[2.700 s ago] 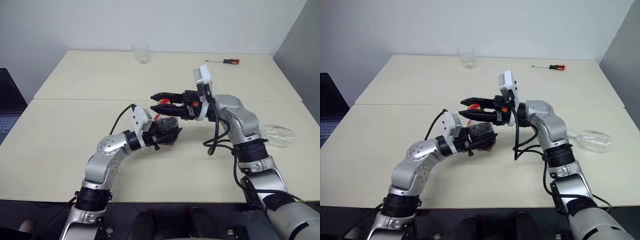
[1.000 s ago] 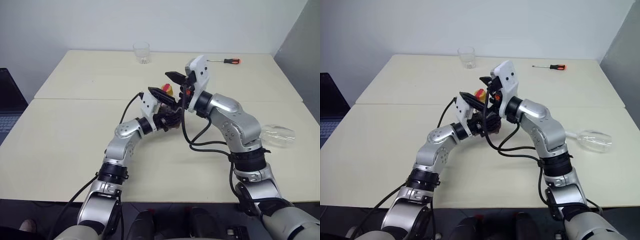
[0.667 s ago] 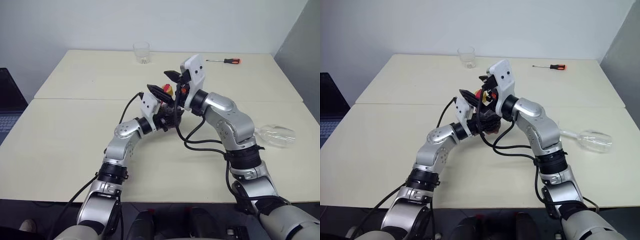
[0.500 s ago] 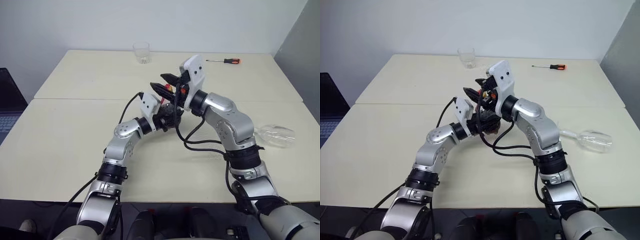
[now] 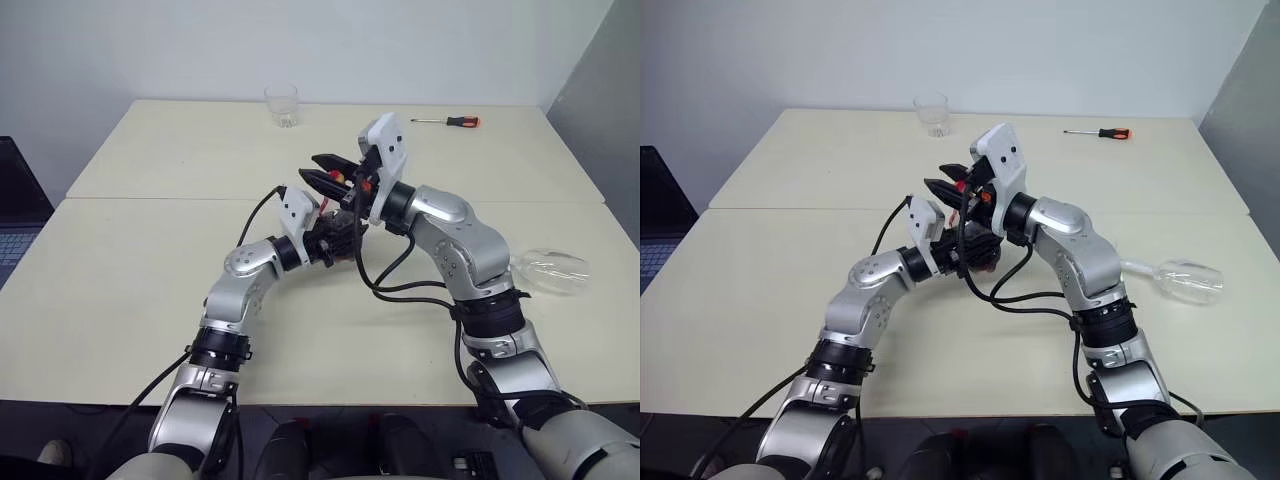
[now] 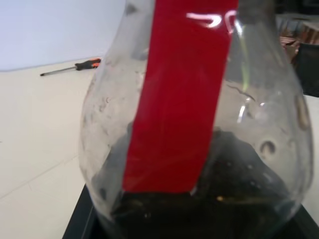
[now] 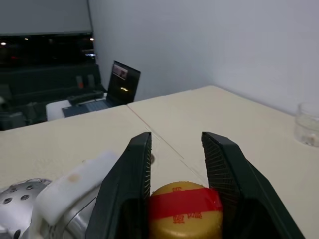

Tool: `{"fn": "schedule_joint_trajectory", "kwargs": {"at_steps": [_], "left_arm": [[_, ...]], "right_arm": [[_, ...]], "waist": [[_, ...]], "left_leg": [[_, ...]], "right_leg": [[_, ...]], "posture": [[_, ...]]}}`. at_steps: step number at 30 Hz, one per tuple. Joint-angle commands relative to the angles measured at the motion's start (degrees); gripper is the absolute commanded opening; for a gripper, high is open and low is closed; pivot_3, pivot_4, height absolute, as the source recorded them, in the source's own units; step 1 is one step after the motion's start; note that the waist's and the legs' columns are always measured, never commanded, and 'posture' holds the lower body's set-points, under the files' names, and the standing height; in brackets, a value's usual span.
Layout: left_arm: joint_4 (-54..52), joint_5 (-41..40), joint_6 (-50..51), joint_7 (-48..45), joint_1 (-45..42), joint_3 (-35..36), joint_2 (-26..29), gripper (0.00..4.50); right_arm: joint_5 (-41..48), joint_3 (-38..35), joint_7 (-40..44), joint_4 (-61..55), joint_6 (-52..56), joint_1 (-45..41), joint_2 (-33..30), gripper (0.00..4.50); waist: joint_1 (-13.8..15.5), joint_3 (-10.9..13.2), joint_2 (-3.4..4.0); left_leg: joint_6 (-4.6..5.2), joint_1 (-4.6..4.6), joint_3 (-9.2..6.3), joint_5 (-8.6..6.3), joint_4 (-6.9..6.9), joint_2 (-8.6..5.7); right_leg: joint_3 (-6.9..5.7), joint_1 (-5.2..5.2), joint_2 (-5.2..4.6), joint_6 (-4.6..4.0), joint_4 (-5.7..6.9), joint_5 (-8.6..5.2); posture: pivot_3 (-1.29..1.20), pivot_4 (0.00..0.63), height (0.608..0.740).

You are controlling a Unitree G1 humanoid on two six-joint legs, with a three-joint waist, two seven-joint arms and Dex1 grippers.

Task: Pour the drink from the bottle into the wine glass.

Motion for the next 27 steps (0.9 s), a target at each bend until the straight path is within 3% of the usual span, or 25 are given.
{"fn": "schedule_joint_trajectory", "kwargs": {"at_steps": [1, 10, 21, 27], "left_arm": [[-10.27, -3.73, 2.57, -4.13, 2.78, -0.45, 2.51, 2.18], [-23.63, -8.54, 10.08, -5.18, 9.56, -0.64, 7.55, 2.18], [-28.14, -12.89, 11.92, -9.36, 13.33, 2.12, 13.74, 2.18], [-28.52, -13.16, 11.76, -9.39, 13.16, 1.79, 14.09, 2.18]], "right_arm": [[0.77, -1.54, 4.42, 1.24, -2.92, -1.11, -2.86, 1.28], [4.95, -1.73, 19.20, 9.86, -7.67, -3.12, -6.89, 1.28], [10.18, -0.97, 33.98, 11.44, -8.59, -4.64, -8.72, 1.28], [8.97, 0.05, 37.81, 10.19, -12.46, -3.71, -8.78, 1.28]], "waist": [[-0.08, 0.01, 0.01], [0.01, 0.03, 0.02], [0.18, 0.07, 0.05], [0.24, 0.08, 0.07]], "left_leg": [[0.00, 0.00, 0.00, 0.00, 0.00, 0.00], [0.01, 0.03, -0.05, 0.00, 0.04, -0.01], [0.01, 0.04, -0.04, 0.00, 0.00, 0.01], [0.01, 0.04, -0.06, 0.00, 0.02, 0.00]], "right_leg": [[0.00, 0.00, 0.00, 0.00, 0.00, 0.00], [-0.04, 0.05, 0.00, 0.00, 0.04, 0.00], [-0.03, 0.05, -0.01, 0.00, -0.01, 0.00], [-0.05, 0.06, -0.01, 0.00, 0.01, 0.00]], "posture": [[0.00, 0.150, 0.740], [0.00, 0.150, 0.740], [0.00, 0.150, 0.740], [0.00, 0.150, 0.740]]}}
